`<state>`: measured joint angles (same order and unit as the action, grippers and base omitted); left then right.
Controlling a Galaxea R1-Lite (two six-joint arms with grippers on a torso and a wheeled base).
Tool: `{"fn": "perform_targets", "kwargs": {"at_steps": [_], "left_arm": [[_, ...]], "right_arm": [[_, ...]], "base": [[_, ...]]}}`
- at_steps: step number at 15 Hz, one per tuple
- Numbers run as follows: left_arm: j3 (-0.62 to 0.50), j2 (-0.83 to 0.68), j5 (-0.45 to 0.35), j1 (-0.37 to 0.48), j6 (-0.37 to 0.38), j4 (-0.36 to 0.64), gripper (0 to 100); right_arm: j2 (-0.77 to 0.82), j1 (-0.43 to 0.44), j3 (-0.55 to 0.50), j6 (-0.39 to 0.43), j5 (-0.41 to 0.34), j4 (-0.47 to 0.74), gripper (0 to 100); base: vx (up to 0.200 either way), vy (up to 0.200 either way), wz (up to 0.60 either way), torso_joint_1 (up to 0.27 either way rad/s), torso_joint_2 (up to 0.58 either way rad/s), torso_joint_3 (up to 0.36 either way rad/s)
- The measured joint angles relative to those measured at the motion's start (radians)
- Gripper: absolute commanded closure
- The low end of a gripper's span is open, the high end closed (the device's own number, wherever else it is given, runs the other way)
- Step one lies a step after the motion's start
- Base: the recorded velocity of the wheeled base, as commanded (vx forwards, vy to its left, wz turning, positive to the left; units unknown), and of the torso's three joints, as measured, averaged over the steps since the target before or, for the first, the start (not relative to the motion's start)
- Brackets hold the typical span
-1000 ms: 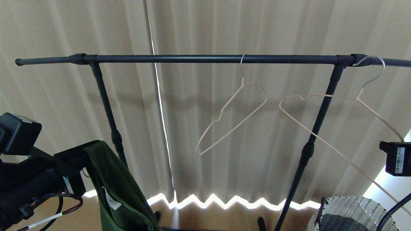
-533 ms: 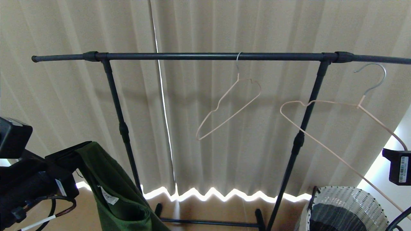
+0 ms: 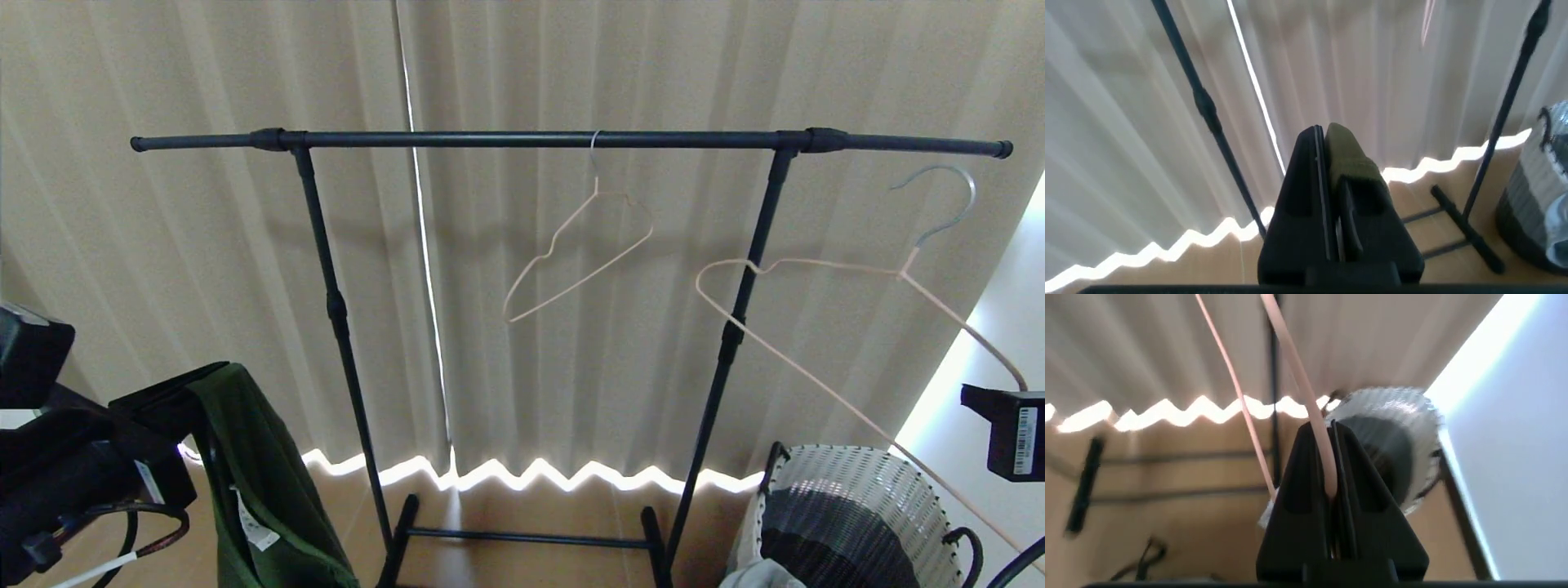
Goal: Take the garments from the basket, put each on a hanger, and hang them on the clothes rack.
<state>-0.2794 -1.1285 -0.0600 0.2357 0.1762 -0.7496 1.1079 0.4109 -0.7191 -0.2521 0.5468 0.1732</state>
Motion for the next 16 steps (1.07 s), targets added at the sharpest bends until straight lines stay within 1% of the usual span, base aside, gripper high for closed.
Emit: {"fn": "perform_targets", "kwargs": {"at_steps": [2,3,5,6,7,8,9,11,12,14,16], "left_arm": [[0.003,-0.009,0.001,0.002,0.007,0.004,100],[-0.003,-0.022,0.003,0.004,0.018,0.006,100],[-0.049,-0.064,0.022,0.008,0.041,0.009,100],[-0.084,-0.094,0.050,0.017,0.048,0.019,100],[-0.127,-0.122,0.095,0.031,0.053,0.044,100],[-0.189,-0.153,0.160,0.052,0.056,0.088,100],[-0.252,-0.178,0.218,0.076,0.056,0.134,100],[-0.393,-0.234,0.297,0.133,0.051,0.223,100],[-0.447,-0.260,0.316,0.159,0.048,0.256,100],[-0.565,-0.317,0.346,0.190,0.040,0.294,100],[-0.662,-0.372,0.387,0.202,0.013,0.312,100]], "right_arm": [[0.000,0.001,0.000,0.000,-0.050,-0.004,100],[-0.001,0.006,-0.003,0.002,-0.096,-0.021,100],[-0.001,0.017,-0.007,0.022,-0.196,-0.117,100],[0.000,0.024,-0.005,0.031,-0.266,-0.159,100],[0.002,0.037,-0.004,0.038,-0.337,-0.198,100],[0.005,0.064,-0.005,0.046,-0.409,-0.236,100],[0.010,0.088,-0.009,0.057,-0.440,-0.256,100],[0.039,0.138,-0.013,0.101,-0.459,-0.298,100],[0.051,0.155,-0.014,0.113,-0.460,-0.309,100],[0.083,0.205,-0.019,0.142,-0.461,-0.336,100],[0.106,0.262,-0.021,0.151,-0.462,-0.339,100]], "base": [[0.000,0.000,0.00,0.000,0.00,0.000],[0.000,0.000,0.00,0.000,0.00,0.000],[0.000,0.000,0.00,0.000,0.00,0.000],[0.000,0.000,0.00,0.000,0.00,0.000],[0.000,0.000,0.00,0.000,0.00,0.000],[0.000,0.000,0.00,0.000,0.00,0.000],[0.000,0.000,0.00,0.000,0.00,0.000],[0.000,0.000,0.00,0.000,0.00,0.000],[0.000,0.000,0.00,0.000,0.00,0.000],[0.000,0.000,0.00,0.000,0.00,0.000],[0.000,0.000,0.00,0.000,0.00,0.000]]}}
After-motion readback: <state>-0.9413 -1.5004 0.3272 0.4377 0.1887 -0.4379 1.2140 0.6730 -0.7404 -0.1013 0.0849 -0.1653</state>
